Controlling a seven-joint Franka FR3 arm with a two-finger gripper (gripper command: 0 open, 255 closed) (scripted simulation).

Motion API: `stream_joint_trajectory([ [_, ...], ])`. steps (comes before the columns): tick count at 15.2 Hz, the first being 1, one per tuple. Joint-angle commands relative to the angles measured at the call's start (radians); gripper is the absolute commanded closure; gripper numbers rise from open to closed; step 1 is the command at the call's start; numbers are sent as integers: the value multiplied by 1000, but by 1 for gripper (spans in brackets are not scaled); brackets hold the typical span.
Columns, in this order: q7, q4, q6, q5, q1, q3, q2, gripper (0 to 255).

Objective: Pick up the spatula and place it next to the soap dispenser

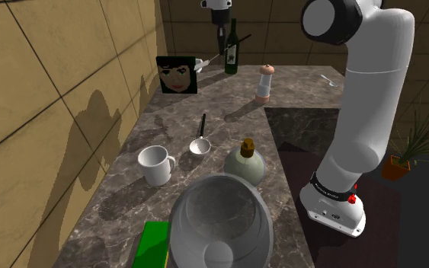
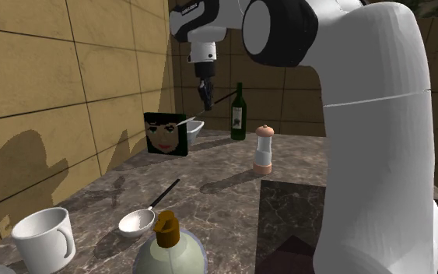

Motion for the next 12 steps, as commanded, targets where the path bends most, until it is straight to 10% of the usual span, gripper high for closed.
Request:
stream_joint_trajectory([
  [1,33,-93,25,-19,29,8,-69,255],
  [12,269,-510,91,-85,153,115,-419,255],
])
